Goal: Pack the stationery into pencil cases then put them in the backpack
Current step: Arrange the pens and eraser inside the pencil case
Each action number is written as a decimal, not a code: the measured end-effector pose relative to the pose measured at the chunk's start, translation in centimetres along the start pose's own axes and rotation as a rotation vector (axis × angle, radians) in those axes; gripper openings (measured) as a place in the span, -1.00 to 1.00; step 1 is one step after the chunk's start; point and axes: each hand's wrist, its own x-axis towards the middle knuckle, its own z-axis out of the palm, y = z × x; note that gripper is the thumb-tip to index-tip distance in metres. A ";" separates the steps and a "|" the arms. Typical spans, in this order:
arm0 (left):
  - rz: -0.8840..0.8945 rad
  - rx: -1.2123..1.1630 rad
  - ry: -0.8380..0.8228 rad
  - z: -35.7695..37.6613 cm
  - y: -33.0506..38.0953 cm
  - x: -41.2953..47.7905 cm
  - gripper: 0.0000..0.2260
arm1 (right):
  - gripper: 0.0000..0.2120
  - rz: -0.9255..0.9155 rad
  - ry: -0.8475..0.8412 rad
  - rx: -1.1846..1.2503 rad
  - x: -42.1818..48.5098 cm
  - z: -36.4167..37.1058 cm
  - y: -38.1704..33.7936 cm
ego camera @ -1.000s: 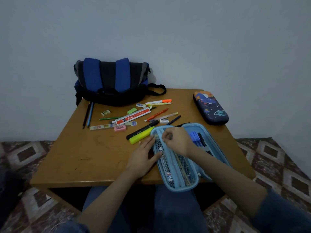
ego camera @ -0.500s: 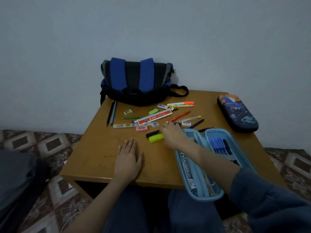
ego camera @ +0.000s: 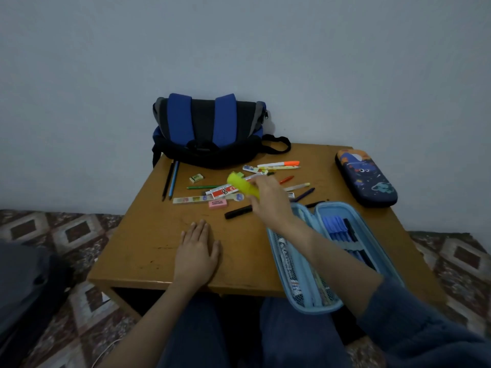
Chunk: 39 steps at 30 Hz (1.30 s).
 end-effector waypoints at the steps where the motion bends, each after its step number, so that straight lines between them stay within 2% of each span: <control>1: -0.005 -0.002 0.004 0.0 0.0 -0.1 -0.48 | -0.66 0.039 0.045 0.057 0.0 -1.0 0.3; 5: -0.010 -0.004 0.028 0.0 0.5 0.0 -0.51 | -0.69 0.255 0.053 0.087 -0.8 -5.2 3.6; 9: 0.108 -0.073 0.111 0.5 2.4 -0.9 -0.66 | -0.74 0.513 -0.051 -0.084 -3.2 -7.8 9.8; 12: 0.208 -0.174 0.246 1.3 5.2 -2.3 -0.81 | -0.59 0.604 -0.099 -0.153 -5.5 -8.8 13.2; 14: 0.234 -0.222 0.283 1.4 7.1 -3.0 -0.79 | -0.53 0.641 -0.130 -0.197 -7.0 -9.4 14.6; 17: 0.109 -0.344 0.067 1.0 9.4 -3.6 -0.78 | -0.53 0.674 -0.178 -0.252 -8.1 -9.9 15.3; 20: 0.068 -0.300 -0.049 1.3 10.8 -3.7 -0.75 | -0.55 0.689 -0.180 -0.265 -8.3 -10.1 15.0; 29: 0.014 -0.328 -0.142 0.8 11.5 -3.5 -0.84 | -0.60 0.684 -0.258 -0.349 -8.7 -10.1 14.5; 35: -0.004 -0.414 -0.186 0.6 11.6 -3.7 -0.81 | -0.62 0.750 -0.200 -0.271 -8.6 -10.1 15.4; 39: -0.015 -0.476 -0.190 0.5 11.8 -3.8 -0.83 | -0.63 0.792 -0.238 -0.203 -8.8 -10.1 16.1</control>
